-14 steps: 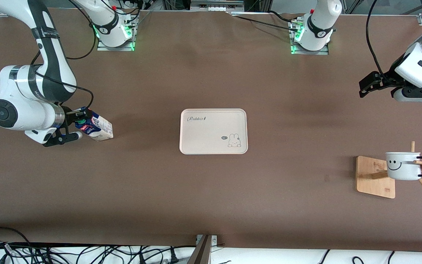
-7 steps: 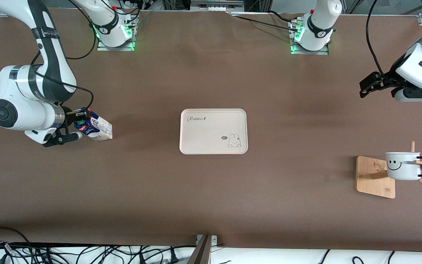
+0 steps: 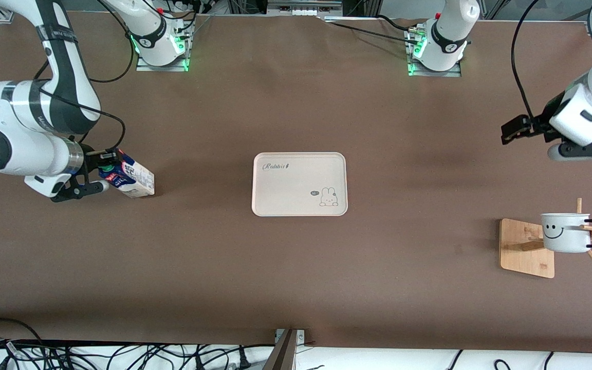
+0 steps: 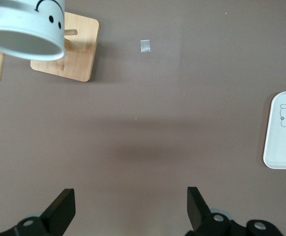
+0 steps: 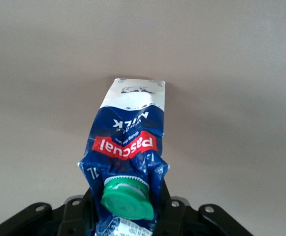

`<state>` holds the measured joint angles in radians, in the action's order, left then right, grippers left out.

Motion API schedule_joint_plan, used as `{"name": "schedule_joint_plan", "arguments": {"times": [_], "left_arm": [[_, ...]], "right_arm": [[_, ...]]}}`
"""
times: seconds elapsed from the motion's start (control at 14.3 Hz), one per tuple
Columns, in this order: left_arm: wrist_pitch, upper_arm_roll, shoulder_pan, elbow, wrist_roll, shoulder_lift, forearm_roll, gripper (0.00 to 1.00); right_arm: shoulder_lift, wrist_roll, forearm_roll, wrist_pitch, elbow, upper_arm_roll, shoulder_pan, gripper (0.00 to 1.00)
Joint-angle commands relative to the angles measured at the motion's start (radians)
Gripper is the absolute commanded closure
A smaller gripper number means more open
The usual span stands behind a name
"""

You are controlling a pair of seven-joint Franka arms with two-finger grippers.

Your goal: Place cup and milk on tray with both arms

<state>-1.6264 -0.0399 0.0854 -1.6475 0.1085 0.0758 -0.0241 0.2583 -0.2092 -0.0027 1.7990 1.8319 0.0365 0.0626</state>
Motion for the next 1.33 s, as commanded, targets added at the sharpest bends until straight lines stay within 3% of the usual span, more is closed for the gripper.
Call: {"name": "schedule_joint_plan", "arguments": {"times": [0.0, 0.14, 0.28, 0.42, 0.63, 0.77, 0.98, 1.26], "left_arm": [[0.079, 0.002, 0.005, 0.201, -0.009, 0.137, -0.054, 0.0], [0.066, 0.003, -0.001, 0.204, 0.009, 0.156, -0.043, 0.0], [0.005, 0.003, -0.003, 0.172, 0.1, 0.144, -0.048, 0.0], [-0.155, 0.006, -0.006, 0.038, 0.19, 0.078, -0.051, 0.0], [-0.418, 0.0, -0.029, -0.222, 0.206, -0.056, -0.054, 0.0], [-0.545, 0.006, -0.099, -0.305, 0.217, -0.08, -0.054, 0.0], [-0.685, 0.006, -0.136, -0.342, 0.217, -0.058, -0.054, 0.0], [-0.876, 0.008, -0.162, -0.338, 0.209, 0.036, 0.002, 0.0]], "right_arm": [[-0.076, -0.021, 0.02, -0.056, 0.015, 0.006, -0.003, 0.53], [-0.114, -0.012, 0.035, -0.105, 0.014, -0.004, -0.001, 0.54], [-0.145, -0.003, 0.111, -0.124, 0.015, -0.027, 0.002, 0.54], [-0.156, 0.077, 0.124, -0.119, 0.012, -0.068, 0.003, 0.54], [-0.151, 0.304, 0.121, -0.069, -0.002, -0.187, 0.005, 0.57], [-0.143, 0.384, 0.122, -0.023, -0.002, -0.233, 0.013, 0.57], [-0.12, 0.514, 0.122, 0.052, -0.003, -0.25, 0.101, 0.57], [-0.085, 0.508, 0.124, 0.101, -0.006, -0.251, 0.21, 0.57]]}}
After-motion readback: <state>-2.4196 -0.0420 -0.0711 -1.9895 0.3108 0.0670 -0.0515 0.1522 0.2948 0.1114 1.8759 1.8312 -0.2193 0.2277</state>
